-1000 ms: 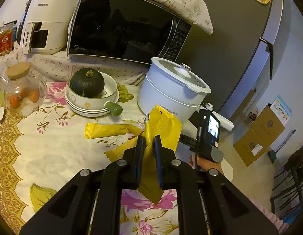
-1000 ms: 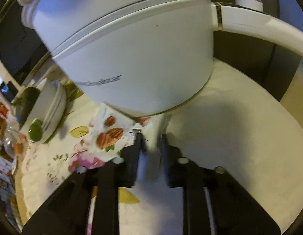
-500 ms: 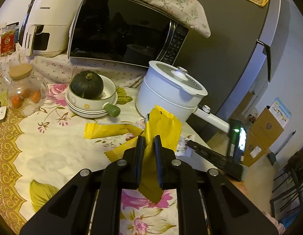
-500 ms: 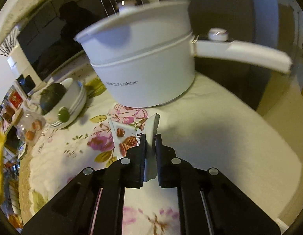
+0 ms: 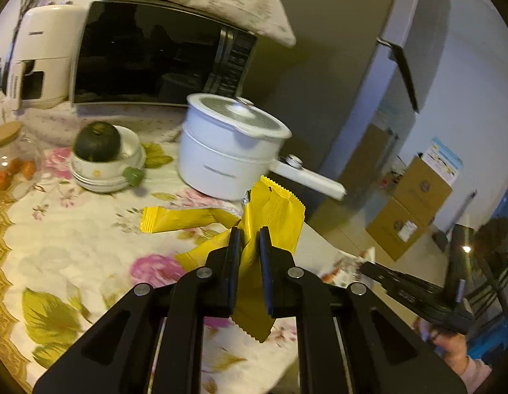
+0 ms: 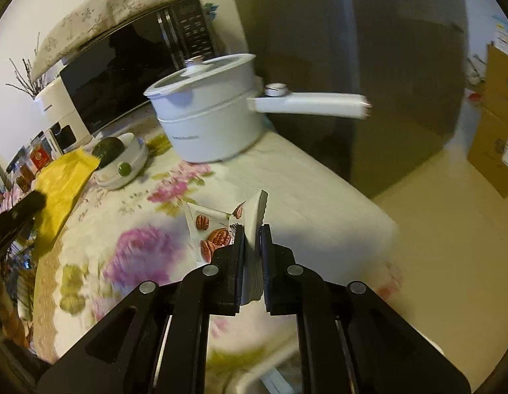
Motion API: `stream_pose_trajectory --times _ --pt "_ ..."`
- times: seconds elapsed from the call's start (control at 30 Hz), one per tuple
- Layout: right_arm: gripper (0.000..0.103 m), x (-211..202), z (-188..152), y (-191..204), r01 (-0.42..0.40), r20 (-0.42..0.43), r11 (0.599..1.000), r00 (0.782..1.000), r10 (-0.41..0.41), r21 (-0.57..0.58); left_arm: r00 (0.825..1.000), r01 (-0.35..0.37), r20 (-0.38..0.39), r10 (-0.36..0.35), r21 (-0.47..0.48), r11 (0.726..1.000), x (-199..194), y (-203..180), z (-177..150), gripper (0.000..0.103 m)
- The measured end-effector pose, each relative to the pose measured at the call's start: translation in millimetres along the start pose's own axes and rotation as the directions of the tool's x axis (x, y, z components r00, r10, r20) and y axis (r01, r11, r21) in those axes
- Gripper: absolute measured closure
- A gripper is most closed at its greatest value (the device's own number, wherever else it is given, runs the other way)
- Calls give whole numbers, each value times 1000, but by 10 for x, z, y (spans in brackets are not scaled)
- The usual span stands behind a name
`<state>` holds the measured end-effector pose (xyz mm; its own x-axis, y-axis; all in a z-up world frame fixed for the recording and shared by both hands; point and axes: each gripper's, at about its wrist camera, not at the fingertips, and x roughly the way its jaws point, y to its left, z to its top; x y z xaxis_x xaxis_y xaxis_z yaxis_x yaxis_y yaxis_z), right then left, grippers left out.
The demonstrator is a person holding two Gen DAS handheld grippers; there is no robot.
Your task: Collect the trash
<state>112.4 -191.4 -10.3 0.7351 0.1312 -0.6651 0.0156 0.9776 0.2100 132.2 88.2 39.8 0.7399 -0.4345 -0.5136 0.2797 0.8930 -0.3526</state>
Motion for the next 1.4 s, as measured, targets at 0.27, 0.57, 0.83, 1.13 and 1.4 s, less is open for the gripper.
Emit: stream_pose_trajectory --times 0.27,0.57,0.83,1.13,1.4 --pt "91 -407 -682 -484 150 -53 989 987 -150 3 988 111 -121 -101 77 991 164 -652 -521 91" --pt "82 -555 -1122 -836 210 -110 977 973 -204 47 962 167 -240 -131 136 977 477 -1217 -993 91" --pt "33 -731 -1349 -1028 275 -107 955 959 -263 116 945 195 -297 -135 181 964 658 -1506 -1214 91" --pt "9 -1071 -1344 -1169 405 52 887 904 -425 223 924 222 -366 -109 284 933 937 -1856 -1413 79" --pt "7 -1117 -1295 -1221 446 95 861 873 -479 245 953 133 -301 -24 347 928 850 -1884 -1454 38"
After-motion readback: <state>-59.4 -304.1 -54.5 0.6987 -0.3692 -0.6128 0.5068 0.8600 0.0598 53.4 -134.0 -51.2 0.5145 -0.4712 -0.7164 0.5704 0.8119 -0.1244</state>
